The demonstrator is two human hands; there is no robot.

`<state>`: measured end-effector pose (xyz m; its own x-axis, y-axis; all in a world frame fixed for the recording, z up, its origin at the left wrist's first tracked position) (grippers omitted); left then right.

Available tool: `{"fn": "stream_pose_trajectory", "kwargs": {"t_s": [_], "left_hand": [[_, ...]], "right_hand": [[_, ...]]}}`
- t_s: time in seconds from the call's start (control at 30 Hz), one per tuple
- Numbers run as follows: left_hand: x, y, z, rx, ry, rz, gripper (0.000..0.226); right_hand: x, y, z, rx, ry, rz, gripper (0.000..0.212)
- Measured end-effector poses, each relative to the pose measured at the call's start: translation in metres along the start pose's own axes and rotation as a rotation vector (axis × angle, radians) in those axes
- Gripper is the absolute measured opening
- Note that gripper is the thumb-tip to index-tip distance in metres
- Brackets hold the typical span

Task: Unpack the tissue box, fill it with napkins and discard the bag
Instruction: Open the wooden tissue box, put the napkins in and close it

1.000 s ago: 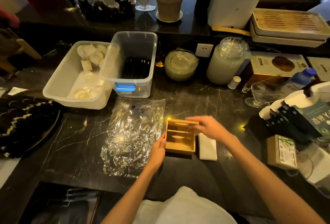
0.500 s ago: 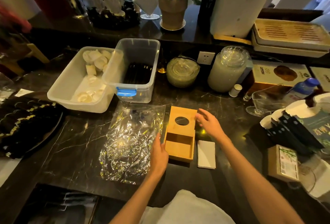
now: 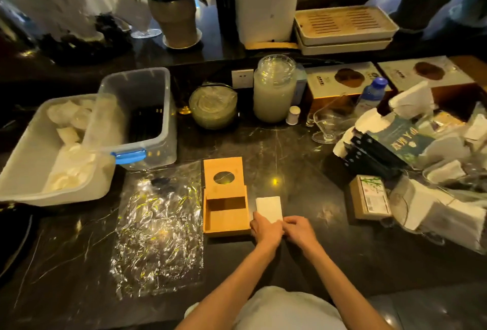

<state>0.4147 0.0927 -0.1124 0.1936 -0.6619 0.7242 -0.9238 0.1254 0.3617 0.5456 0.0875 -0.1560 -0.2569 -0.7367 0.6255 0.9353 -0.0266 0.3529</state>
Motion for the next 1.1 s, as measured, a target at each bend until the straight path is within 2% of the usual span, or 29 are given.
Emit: {"fn": "stream_pose_trajectory", "kwargs": {"t_s": [0.1,0.17,0.23,0.3,0.4,0.47,0.53,0.6,0.7,0.77,0.87,0.97,1.1], "left_hand": [[-0.009,-0.005,0.009,0.033,0.038,0.015,0.068],[-0.015,-0.012,0.012,0.150,0.062,0.098,0.059],[-0.015,-0.018,0.009,0.232,0.048,0.203,0.058],[-0.017,-0.017,0.002,0.216,-0.060,0.206,0.067],[-0.018,-0.004,-0.023,0.016,-0.303,0.070,0.092],[-0.016,-0.007,-0.042,-0.131,-0.505,0.072,0.098],[-0.017,-0.019,-0.051,-0.243,-0.610,0.167,0.095],[-0.021,-0.030,-0.052,-0.332,-0.649,0.254,0.084],[-0.024,-0.038,-0.054,-0.384,-0.686,0.275,0.063],[-0.026,-0.040,-0.055,-0.380,-0.690,0.262,0.057],[-0.029,-0.041,-0.054,-0.386,-0.686,0.250,0.055],[-0.032,-0.040,-0.053,-0.389,-0.680,0.263,0.050],[-0.037,-0.030,-0.056,-0.344,-0.630,0.348,0.030]], "right_hand": [[0.000,-0.001,0.008,0.090,-0.009,0.038,0.025],[-0.003,0.009,0.019,0.135,0.016,0.033,0.029],[-0.006,0.028,0.036,0.186,0.120,-0.012,0.034],[-0.005,0.047,0.059,0.339,0.315,-0.059,0.036],[0.000,0.068,0.076,0.528,0.558,-0.081,0.033],[0.003,0.073,0.075,0.621,0.640,-0.067,0.033],[0.005,0.075,0.065,0.638,0.653,-0.056,0.033],[0.007,0.077,0.054,0.562,0.624,-0.057,0.038],[0.007,0.077,0.035,0.254,0.496,-0.039,0.061],[0.004,0.073,0.026,0.075,0.392,-0.023,0.072],[0.002,0.062,0.020,-0.018,0.356,0.003,0.079],[0.001,0.058,0.018,-0.087,0.341,0.007,0.079],[0.000,0.073,0.018,-0.153,0.328,0.036,0.057]]}}
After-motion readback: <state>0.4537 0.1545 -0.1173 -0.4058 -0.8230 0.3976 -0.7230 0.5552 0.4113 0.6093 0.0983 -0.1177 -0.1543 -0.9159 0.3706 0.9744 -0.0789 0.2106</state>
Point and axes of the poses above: each hand's wrist, its own x-axis away from the middle knuckle, its own y-axis out of the back of the hand, z = x × y, the point moved 8 cm from there along -x, towards the middle knuckle, and after that the axes turned 3 degrees about y, right-handed, at the moved point
